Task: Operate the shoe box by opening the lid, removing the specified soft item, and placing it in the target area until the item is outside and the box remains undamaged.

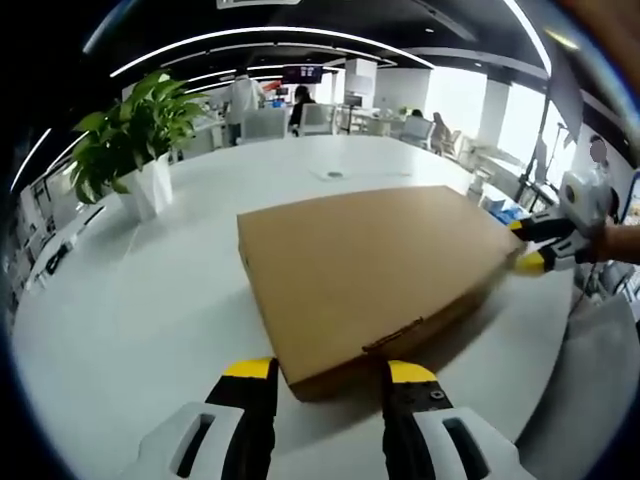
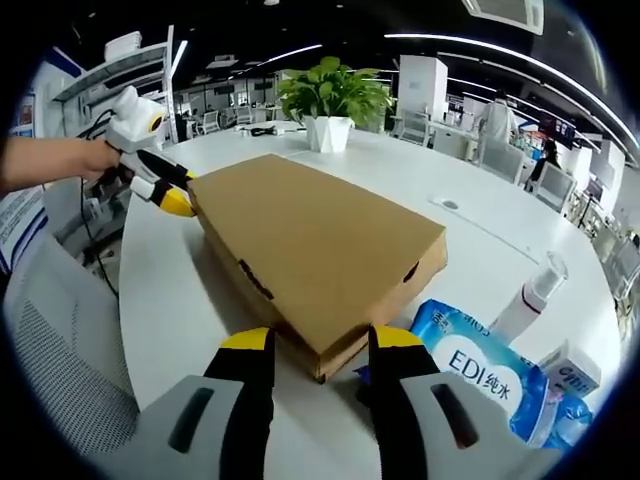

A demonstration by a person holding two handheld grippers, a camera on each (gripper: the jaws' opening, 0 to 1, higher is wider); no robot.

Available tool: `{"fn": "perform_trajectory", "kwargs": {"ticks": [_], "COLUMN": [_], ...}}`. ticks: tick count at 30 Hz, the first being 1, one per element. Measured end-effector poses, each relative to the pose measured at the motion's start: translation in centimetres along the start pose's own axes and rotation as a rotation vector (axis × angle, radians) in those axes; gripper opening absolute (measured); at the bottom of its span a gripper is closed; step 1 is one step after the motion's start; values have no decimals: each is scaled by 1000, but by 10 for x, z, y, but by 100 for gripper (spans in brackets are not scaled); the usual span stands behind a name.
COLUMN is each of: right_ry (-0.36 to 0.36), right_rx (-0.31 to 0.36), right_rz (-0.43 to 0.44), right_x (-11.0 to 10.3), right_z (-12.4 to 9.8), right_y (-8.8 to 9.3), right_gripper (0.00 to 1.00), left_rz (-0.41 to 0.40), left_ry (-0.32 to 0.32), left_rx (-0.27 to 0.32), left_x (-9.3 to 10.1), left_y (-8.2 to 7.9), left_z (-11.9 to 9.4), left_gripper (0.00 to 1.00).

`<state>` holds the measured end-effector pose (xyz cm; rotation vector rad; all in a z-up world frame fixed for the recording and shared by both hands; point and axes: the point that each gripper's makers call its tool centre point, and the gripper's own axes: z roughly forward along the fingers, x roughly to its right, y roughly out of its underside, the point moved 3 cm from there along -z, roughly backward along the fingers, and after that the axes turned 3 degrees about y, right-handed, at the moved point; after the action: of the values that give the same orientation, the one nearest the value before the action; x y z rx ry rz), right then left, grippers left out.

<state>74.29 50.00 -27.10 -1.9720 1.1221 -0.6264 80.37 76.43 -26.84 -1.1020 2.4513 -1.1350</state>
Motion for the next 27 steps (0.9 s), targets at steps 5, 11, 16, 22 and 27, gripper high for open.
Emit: {"fn": "perform_trajectory", "kwargs": {"ticks": [5,11,16,22,27], "right_ry": [-4,-5,-3,1,5], "right_rx": [-4,-9,-13,-14,-8], "right_rz": [-8,-12,-13,-13,-3], "right_x": [6,11,14,13,14], "right_z": [5,7,10,8,6], "right_y": [-3,-4,-5,-5,-6], "right_gripper": [34,34,34,35,34], "left_rz": [-2,-4,-3,1,15], "left_ry": [1,5,4,6,-2], "left_rx": [1,2,-3,-4,9], "left_x": [-4,-8,-10,-10,-11], "left_y": [-5,-9,-12,-12,-15], "left_z": [4,8,11,11,7], "left_gripper": [41,41,41,41,41]}}
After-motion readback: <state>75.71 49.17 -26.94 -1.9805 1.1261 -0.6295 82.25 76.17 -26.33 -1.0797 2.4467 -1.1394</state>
